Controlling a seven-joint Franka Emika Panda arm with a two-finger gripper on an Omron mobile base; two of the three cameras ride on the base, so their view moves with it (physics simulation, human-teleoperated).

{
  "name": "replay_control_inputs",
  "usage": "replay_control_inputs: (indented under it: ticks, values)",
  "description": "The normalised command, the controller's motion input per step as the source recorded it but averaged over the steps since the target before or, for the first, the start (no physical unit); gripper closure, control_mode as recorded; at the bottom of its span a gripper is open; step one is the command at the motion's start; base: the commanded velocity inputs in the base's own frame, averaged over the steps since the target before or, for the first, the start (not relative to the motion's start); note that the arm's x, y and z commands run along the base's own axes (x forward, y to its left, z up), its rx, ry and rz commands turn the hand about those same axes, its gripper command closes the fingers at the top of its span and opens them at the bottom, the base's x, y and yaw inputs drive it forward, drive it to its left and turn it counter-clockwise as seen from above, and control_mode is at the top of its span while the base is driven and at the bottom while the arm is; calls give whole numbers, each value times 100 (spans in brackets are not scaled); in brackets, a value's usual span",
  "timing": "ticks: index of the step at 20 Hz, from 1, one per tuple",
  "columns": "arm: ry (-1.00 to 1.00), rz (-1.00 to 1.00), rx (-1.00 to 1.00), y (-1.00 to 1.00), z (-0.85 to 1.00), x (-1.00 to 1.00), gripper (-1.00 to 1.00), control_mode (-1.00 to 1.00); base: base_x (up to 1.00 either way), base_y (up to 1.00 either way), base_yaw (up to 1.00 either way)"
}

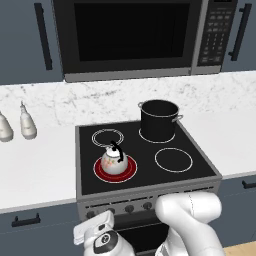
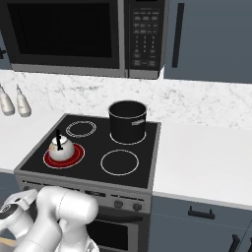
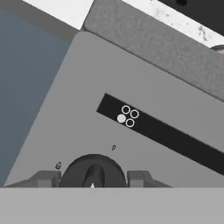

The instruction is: Pick the kettle from the counter and place it on a stove burner. Then turn the burner on.

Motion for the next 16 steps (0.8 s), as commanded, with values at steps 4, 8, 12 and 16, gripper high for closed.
replay_control_inputs:
  ticks: [4,8,12,16]
  values:
    - [0,0,-25,0,0,-3,100,-100,0,0,0]
    - [0,0,-25,0,0,-1,100,-100,0,0,0]
    - [0,0,-23,0,0,0,100,-100,0,0,0]
    - [0,0,-23,0,0,0,100,-100,0,0,0]
